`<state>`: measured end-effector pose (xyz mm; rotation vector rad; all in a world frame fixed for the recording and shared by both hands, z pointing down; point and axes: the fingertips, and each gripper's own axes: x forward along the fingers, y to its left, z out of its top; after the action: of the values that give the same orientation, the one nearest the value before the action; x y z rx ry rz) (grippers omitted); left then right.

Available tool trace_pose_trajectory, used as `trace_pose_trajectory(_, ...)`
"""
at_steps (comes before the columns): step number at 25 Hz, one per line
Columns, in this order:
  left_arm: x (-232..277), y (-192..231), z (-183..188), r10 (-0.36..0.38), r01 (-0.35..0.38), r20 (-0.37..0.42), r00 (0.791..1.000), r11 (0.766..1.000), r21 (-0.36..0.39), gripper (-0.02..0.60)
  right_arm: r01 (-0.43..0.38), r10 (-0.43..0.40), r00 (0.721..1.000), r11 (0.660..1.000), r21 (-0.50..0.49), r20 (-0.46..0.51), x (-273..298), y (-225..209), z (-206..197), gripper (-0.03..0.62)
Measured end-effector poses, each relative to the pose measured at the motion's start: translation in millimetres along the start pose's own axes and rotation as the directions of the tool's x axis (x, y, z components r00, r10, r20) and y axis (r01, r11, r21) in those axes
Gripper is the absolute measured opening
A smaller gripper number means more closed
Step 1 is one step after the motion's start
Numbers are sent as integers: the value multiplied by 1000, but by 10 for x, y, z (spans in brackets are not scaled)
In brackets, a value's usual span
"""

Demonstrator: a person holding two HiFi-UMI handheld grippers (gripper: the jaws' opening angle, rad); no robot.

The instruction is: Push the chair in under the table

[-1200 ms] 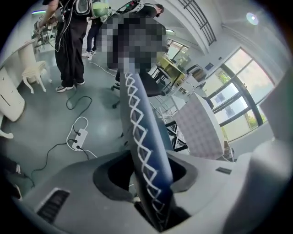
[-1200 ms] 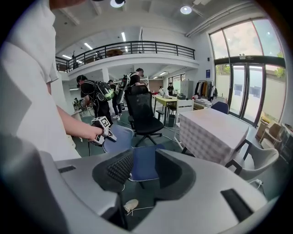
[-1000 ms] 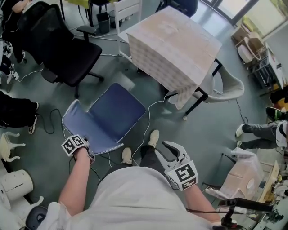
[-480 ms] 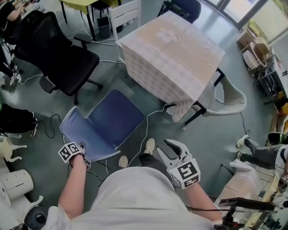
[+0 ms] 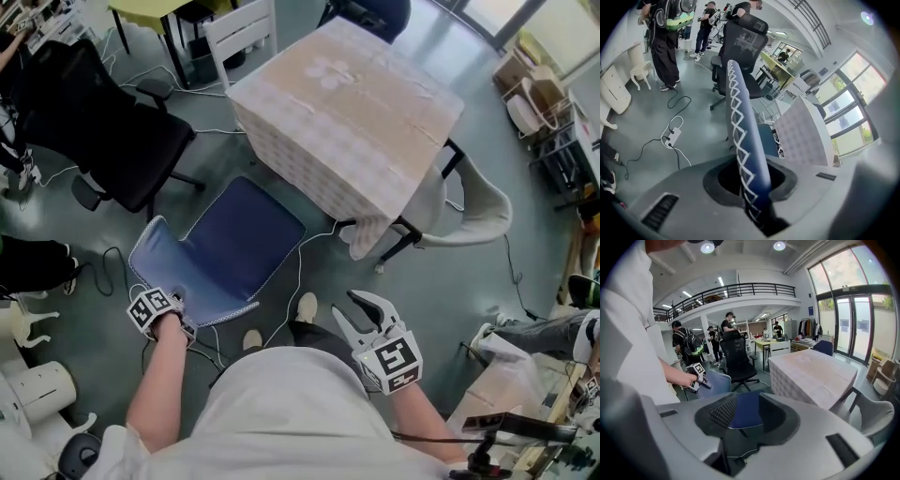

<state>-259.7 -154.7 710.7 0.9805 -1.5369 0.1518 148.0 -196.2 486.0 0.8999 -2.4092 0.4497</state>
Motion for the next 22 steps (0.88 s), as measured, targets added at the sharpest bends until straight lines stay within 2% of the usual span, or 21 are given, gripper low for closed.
trace_pose_trajectory(7, 267, -512, 122, -8, 8, -1, 1000, 1000, 15, 77, 31, -30, 1000, 999, 41, -6, -85, -445, -109, 155)
trace_pose_trajectory(22, 822, -1631, 153, -39, 39, -8, 999, 999, -4, 79, 46, -46, 999, 996, 75, 0, -202, -1115, -161, 155)
